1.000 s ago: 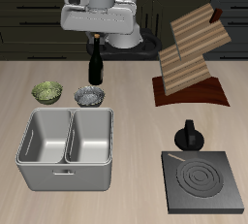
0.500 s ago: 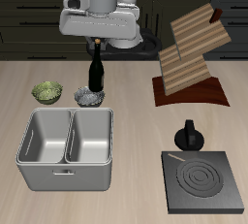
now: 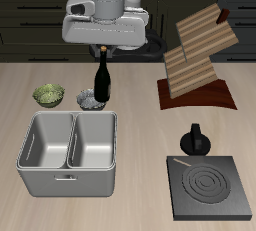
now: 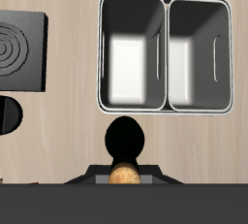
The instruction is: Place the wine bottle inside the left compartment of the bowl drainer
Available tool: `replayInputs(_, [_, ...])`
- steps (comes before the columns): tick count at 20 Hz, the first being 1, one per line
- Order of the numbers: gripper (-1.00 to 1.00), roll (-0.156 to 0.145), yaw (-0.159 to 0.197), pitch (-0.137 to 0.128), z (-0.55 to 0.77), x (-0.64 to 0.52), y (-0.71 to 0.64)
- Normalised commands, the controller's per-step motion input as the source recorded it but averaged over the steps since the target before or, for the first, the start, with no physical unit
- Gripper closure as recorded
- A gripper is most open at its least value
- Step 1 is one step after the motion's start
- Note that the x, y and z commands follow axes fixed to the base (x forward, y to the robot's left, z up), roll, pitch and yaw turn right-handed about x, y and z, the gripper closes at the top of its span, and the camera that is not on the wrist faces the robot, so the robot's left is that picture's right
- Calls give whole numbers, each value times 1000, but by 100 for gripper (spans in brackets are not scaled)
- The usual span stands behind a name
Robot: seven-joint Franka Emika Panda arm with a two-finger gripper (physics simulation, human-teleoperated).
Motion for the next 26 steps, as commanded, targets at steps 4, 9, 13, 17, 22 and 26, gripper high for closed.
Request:
replayInputs(4, [100, -10, 2, -6, 104, 206, 3])
replayInputs(9, [100, -10, 8, -9, 73, 268, -54])
replayInputs(13, [100, -13, 10, -13, 67, 282, -103])
replayInputs(17, [100, -17, -18, -4, 6, 220, -90])
replayInputs(22, [100, -15, -32, 27, -68, 237, 9])
replayInputs(26, [100, -17, 9, 4, -47, 167, 34])
